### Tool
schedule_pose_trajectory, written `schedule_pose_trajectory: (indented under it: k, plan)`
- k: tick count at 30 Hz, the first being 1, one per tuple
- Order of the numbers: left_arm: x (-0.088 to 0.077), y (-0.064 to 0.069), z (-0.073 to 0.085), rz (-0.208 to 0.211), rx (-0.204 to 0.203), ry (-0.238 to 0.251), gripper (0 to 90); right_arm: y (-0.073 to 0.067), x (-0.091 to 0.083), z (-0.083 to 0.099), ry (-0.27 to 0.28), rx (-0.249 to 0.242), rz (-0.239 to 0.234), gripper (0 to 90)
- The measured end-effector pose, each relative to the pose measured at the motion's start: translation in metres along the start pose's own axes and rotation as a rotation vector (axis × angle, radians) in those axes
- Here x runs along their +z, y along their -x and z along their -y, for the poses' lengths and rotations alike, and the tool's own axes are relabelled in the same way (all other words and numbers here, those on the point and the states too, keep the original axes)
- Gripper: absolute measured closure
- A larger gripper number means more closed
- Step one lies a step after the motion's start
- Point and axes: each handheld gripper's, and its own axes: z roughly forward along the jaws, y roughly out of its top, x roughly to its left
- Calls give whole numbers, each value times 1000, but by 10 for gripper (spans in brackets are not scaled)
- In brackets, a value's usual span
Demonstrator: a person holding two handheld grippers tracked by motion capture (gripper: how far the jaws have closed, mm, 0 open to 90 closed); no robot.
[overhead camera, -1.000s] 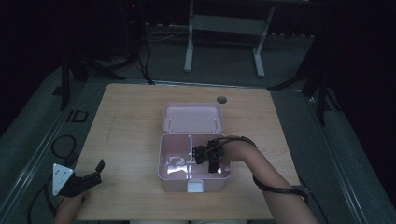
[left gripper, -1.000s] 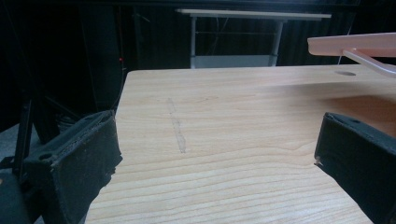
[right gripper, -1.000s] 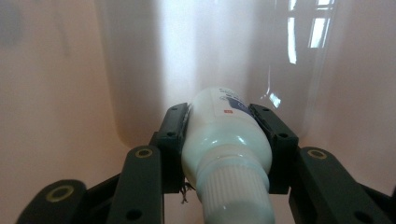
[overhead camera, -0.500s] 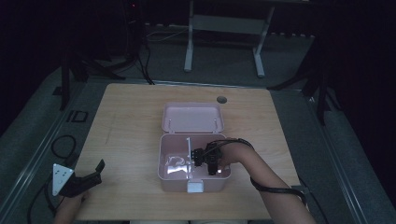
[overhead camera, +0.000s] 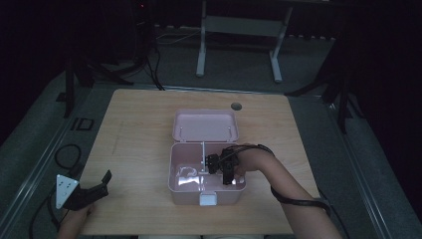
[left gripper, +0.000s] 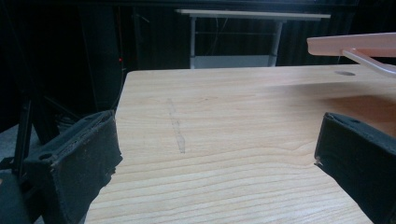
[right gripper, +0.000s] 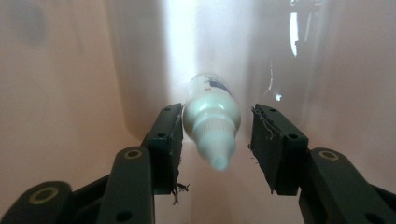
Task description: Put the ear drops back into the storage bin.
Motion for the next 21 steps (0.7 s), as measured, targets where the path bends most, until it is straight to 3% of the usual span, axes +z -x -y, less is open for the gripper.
schedule_pose_trajectory:
  k: [11,16,21]
  plan:
    - [0,0,0,-2,0,-1,4,-8,-44,13,68,15,36,458]
    - [0,0,0,-3,-1,0,4,-9,-70,28,123,45,68,411]
    - [0,0,0,-2,-1,-2,4,-9,-83,45,159,81,93,359]
